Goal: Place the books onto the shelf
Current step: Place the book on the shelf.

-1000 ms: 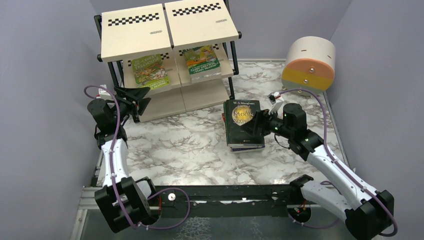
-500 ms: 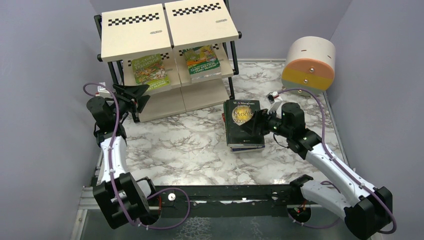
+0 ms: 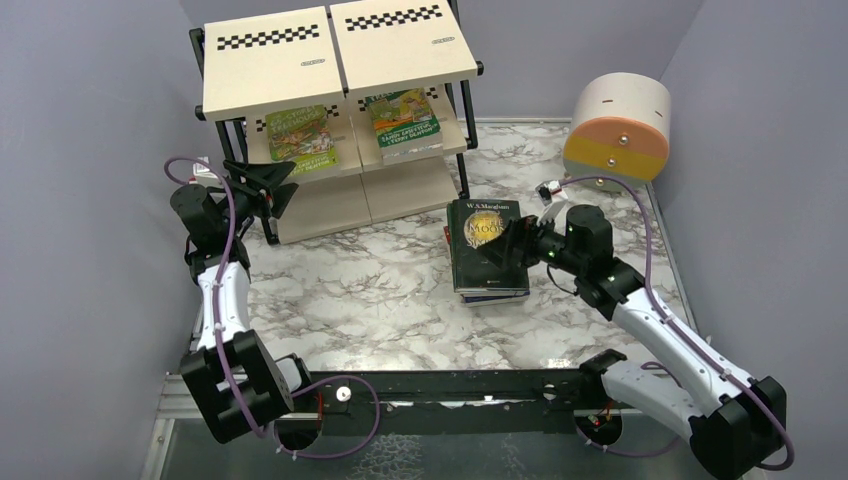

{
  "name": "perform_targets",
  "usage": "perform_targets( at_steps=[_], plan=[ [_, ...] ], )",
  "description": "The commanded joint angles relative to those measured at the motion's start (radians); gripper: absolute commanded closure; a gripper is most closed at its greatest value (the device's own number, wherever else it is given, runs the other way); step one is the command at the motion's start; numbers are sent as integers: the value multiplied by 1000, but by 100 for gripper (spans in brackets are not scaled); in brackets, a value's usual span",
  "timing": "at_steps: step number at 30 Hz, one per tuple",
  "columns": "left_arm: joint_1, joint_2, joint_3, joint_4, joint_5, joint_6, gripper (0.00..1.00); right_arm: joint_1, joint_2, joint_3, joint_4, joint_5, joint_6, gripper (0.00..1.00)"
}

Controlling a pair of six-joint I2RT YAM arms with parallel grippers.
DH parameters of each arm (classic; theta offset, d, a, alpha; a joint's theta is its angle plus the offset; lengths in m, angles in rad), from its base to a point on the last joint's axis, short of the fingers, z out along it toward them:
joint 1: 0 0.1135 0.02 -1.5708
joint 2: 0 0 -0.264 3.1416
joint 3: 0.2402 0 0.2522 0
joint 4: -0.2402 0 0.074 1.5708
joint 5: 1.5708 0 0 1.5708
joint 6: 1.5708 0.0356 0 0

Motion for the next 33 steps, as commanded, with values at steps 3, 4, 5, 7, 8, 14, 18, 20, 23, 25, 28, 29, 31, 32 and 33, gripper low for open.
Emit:
perform_targets(
  at_steps=[3,4,5,7,8,14,18,20,23,25,28,29,31,32,33],
  plan=[
    [7,19,34,46,17,0,43,4,-76,-70,148,30,-2,0],
    [7,20,33,46,17,-1,43,4,-96,-91,174,32,3,0],
    [7,23,33,48,15,-1,43,4,-113,-109,204,31,5,0],
    [7,29,34,49,16,-2,43,5,-148,-139,246,44,1,0],
    [7,31,37,49,17,-3,43,5,-165,-149,257,55,1,0],
    [9,46,49,51,11,-3,43,4,-158,-137,234,58,-3,0],
    [14,50,50,56,0,-8,43,5,-130,-123,228,27,2,0],
    [17,50,53,60,-4,-9,43,4,-125,-121,230,20,7,0],
    [20,53,61,61,-7,-10,43,4,-127,-126,236,18,8,0],
    [20,55,67,63,-11,-11,43,5,-132,-132,235,19,7,0],
    [20,59,75,66,-14,-13,43,4,-139,-136,231,22,8,0],
    [20,59,76,66,-15,-14,43,5,-142,-138,229,25,9,0],
    [20,57,76,67,-15,-15,43,5,-146,-140,226,29,9,0],
    [20,54,73,66,-12,-16,43,4,-147,-140,225,34,9,0],
    [20,49,69,66,-10,-17,43,5,-149,-140,222,38,9,0]
  ],
)
